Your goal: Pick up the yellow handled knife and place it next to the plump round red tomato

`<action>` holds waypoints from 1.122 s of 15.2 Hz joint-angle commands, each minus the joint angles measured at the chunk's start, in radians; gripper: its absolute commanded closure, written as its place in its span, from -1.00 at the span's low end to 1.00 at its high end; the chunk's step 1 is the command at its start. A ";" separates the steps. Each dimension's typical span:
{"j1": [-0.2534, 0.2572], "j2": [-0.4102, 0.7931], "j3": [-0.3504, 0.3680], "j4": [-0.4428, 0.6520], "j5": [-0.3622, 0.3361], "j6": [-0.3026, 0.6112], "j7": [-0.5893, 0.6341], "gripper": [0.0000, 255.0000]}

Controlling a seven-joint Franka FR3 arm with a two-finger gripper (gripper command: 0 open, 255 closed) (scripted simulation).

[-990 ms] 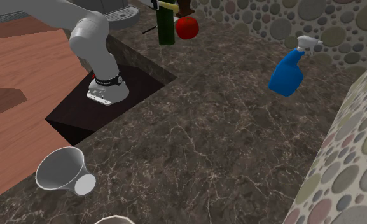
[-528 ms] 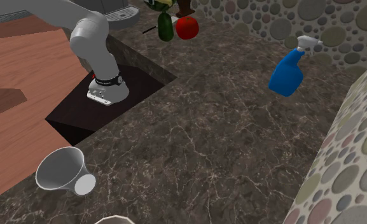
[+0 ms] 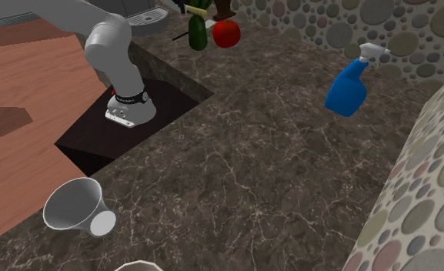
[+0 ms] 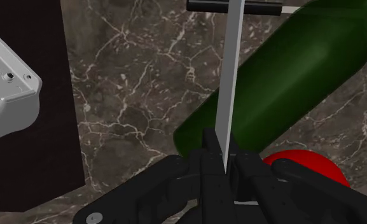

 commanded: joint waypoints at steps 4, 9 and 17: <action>0.002 0.012 0.035 -0.054 0.024 0.069 -0.004 1.00; 0.000 0.033 0.075 -0.101 0.048 0.140 -0.008 1.00; -0.015 0.086 0.151 -0.166 0.085 0.263 -0.011 1.00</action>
